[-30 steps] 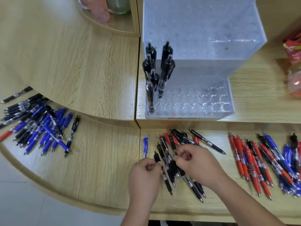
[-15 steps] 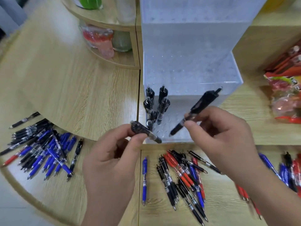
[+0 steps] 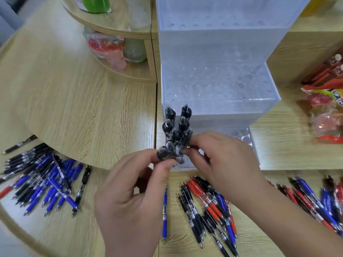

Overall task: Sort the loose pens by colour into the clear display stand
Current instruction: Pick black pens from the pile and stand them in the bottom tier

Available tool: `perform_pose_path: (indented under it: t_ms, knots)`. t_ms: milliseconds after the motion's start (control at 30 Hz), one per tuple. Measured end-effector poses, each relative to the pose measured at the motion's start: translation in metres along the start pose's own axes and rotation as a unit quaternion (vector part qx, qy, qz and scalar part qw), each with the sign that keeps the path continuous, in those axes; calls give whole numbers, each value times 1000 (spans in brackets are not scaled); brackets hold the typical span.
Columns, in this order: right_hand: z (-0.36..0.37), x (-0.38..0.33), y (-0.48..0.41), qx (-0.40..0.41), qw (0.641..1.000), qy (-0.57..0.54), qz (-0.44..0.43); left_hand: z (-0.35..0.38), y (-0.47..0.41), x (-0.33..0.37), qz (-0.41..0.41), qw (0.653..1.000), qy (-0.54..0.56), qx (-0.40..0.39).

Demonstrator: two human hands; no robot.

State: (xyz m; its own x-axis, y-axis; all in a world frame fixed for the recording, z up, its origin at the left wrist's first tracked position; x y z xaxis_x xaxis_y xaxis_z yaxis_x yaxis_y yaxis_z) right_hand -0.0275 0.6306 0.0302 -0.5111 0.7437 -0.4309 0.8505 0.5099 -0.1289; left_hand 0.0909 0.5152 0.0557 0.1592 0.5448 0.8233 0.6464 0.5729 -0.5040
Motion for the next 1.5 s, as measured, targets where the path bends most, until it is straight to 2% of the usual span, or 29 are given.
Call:
perform_pose_path:
  t_ms: [167,333,400,633,733,800,900,1033,1167,1333,1500]
  knots:
    - [4,0,-2,-20,999,-24,36,9,-2,0,12,999,-32,-36]
    - [8,0,5,8,997,-43,56,17,2,0,28,996,-72,-43]
    - [8,0,5,19,998,-42,50,20,5,-2,28,995,-80,-45]
    - [1,4,-3,-22,1000,-18,13,29,11,-6,36,988,-144,-50]
    - [-8,7,-4,-37,997,-65,20,31,14,-8,29,985,-167,-35]
    - [-21,8,-4,-17,990,-138,30,32,18,-8,24,983,-179,-16]
    - [-38,-1,-7,1,975,-222,8,35,23,-8,-2,986,-166,25]
    - [-40,-9,-13,4,974,-225,-20,42,30,-6,-40,990,-122,61]
    - [-38,-4,-7,28,965,-259,-14,46,31,-8,-29,990,-117,75]
    - [-19,1,8,-53,957,-286,6,45,33,-16,-33,991,-118,55]
    - [-17,-1,8,-16,967,-254,9,28,37,-30,-83,991,-102,21]
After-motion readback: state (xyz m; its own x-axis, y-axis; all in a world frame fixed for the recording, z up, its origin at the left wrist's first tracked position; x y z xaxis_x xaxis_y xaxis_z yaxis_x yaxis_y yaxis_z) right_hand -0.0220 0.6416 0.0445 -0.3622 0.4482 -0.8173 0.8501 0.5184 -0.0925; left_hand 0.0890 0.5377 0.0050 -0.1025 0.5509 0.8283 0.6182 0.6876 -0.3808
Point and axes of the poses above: each hand's wrist, its own y-axis away from the middle knuckle, its own z-axis out of the palm, x = y × z, the point moved 5 cm from there along -y, towards the middle knuckle, and after that the axes turned 10 degrees about z, right-handed, at the moved point
